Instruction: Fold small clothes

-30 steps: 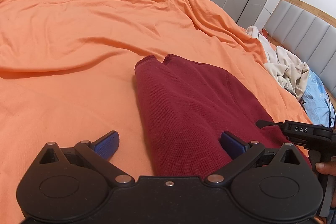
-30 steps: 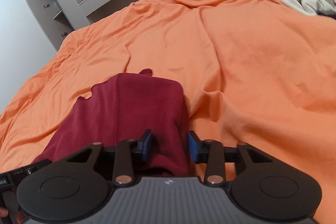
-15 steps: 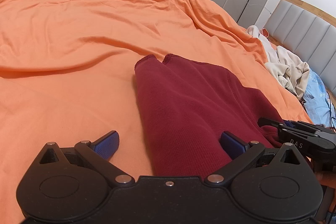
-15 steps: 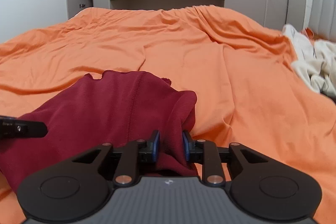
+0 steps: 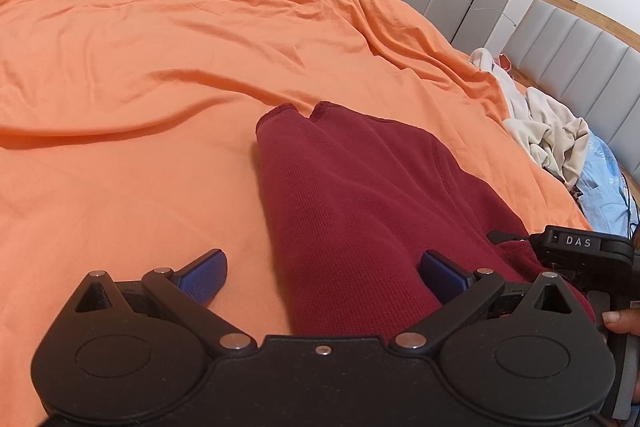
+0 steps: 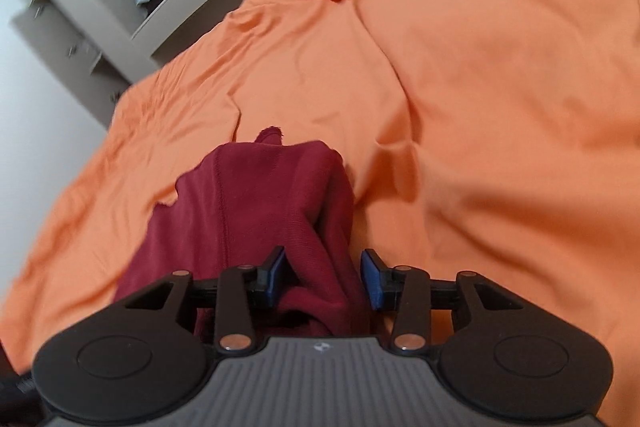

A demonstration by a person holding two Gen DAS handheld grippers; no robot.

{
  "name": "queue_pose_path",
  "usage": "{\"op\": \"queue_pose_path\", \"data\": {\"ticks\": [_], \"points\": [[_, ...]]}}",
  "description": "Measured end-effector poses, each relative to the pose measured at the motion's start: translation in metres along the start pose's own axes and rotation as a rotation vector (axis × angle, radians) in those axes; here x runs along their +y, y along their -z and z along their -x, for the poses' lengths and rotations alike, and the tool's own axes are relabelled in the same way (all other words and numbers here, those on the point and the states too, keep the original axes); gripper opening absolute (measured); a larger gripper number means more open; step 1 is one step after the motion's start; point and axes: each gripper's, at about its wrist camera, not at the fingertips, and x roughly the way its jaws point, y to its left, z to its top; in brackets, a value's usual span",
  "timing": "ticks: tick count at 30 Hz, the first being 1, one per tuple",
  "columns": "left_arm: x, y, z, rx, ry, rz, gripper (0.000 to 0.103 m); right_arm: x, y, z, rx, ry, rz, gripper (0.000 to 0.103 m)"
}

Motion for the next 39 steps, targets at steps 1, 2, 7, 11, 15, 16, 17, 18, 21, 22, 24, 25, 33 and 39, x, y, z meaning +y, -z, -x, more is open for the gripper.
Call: {"op": "queue_pose_path", "data": {"ticks": [1, 2, 7, 11, 15, 16, 17, 18, 21, 22, 24, 25, 33, 39], "points": [[0.000, 0.000, 0.000, 0.000, 0.000, 0.000, 0.103, -0.003, 0.000, 0.000, 0.004, -0.016, -0.021, 0.040], [0.000, 0.000, 0.000, 0.000, 0.000, 0.000, 0.103, -0.005, 0.000, -0.001, 0.005, -0.024, -0.034, 0.038], [0.000, 0.000, 0.000, 0.000, 0.000, 0.000, 0.103, -0.002, 0.000, 0.000, -0.002, -0.017, -0.013, 0.034], [0.000, 0.000, 0.000, 0.000, 0.000, 0.000, 0.103, 0.011, 0.003, 0.000, -0.018, 0.017, 0.054, 0.034], [0.000, 0.000, 0.000, 0.000, 0.000, 0.000, 0.103, 0.019, 0.005, 0.001, -0.030, 0.041, 0.099, 0.034], [0.000, 0.000, 0.000, 0.000, 0.000, 0.000, 0.103, 0.020, 0.005, 0.001, -0.031, 0.044, 0.104, 0.034], [0.000, 0.000, 0.000, 0.000, 0.001, 0.000, 0.103, 0.021, 0.006, 0.001, -0.032, 0.046, 0.107, 0.034], [0.000, 0.000, 0.000, 0.000, 0.001, 0.000, 0.103, 0.021, 0.006, 0.001, -0.032, 0.047, 0.109, 0.034], [0.001, -0.001, 0.000, 0.003, 0.002, 0.001, 0.103, 0.023, 0.006, 0.002, -0.035, 0.052, 0.123, 0.032], [0.001, -0.001, -0.001, 0.006, 0.002, 0.002, 0.103, 0.026, 0.006, 0.002, -0.038, 0.058, 0.135, 0.031], [0.001, -0.001, -0.002, 0.010, 0.004, 0.004, 0.103, 0.033, 0.008, 0.003, -0.047, 0.079, 0.179, 0.029], [0.001, 0.000, -0.002, 0.010, 0.005, 0.005, 0.103, 0.037, 0.009, 0.004, -0.052, 0.091, 0.205, 0.029], [0.002, -0.001, -0.002, 0.010, 0.005, 0.005, 0.103, 0.065, 0.019, 0.005, -0.090, 0.171, 0.388, 0.027], [0.002, -0.001, -0.002, 0.011, 0.006, 0.005, 0.103, 0.068, 0.019, 0.003, -0.089, 0.189, 0.411, 0.027]]}}
